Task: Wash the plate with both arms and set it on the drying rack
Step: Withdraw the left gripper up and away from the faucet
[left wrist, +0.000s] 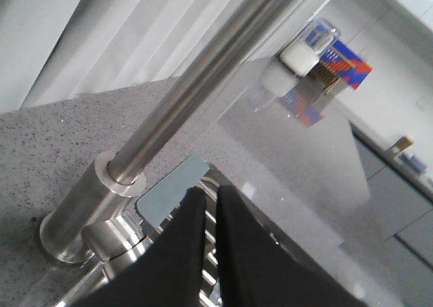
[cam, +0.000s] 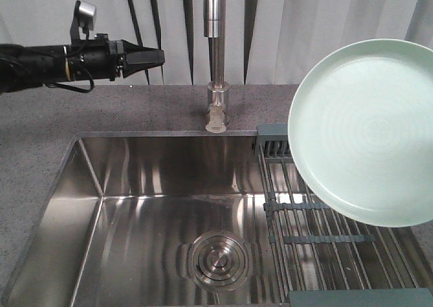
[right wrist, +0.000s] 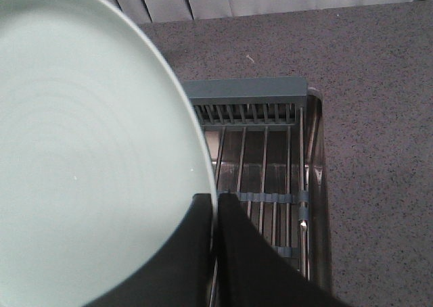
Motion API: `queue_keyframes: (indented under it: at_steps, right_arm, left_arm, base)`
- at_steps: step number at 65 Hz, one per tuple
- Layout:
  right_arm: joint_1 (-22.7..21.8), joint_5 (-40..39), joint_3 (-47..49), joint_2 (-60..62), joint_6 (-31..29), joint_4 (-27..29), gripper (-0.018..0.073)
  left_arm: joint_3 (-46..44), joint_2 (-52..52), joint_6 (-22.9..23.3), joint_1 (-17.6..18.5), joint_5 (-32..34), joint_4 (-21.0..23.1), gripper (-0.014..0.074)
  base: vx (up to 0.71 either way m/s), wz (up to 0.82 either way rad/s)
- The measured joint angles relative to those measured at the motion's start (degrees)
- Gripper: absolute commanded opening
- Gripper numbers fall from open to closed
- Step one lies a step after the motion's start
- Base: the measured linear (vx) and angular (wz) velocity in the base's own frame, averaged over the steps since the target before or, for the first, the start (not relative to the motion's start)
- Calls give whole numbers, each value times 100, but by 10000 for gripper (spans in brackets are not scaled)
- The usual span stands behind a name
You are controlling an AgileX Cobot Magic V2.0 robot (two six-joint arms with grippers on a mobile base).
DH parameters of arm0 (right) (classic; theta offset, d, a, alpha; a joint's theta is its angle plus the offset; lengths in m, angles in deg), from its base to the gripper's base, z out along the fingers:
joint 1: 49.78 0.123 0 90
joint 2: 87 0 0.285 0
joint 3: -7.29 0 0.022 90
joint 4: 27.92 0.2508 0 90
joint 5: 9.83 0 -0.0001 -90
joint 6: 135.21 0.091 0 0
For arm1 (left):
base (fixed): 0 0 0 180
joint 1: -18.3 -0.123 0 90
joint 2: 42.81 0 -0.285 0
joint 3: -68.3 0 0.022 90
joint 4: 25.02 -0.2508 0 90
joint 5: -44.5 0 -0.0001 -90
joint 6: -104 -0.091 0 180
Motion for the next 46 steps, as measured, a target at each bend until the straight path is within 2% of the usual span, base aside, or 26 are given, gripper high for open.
queue_keyframes:
  at_steps: [9, 19, 29, 46]
  right_arm:
    - [0, -7, 0, 0, 0, 13, -6]
    - [0, -54, 0, 0, 0, 14, -6]
    - [0, -61, 0, 0, 0, 14, -6]
    - [0, -61, 0, 0, 0, 14, -6]
  left_arm:
    - [6, -686, 0, -83, 105, -940, -8]
    - [224, -1569, 0, -196, 182, -940, -8]
    - [763, -2526, 0, -457, 219, -940, -8]
    - [2535, -4264, 0, -953, 232, -940, -8]
  base:
    - [0, 0]
    - [0, 0]
    - [0, 0]
    - [0, 0]
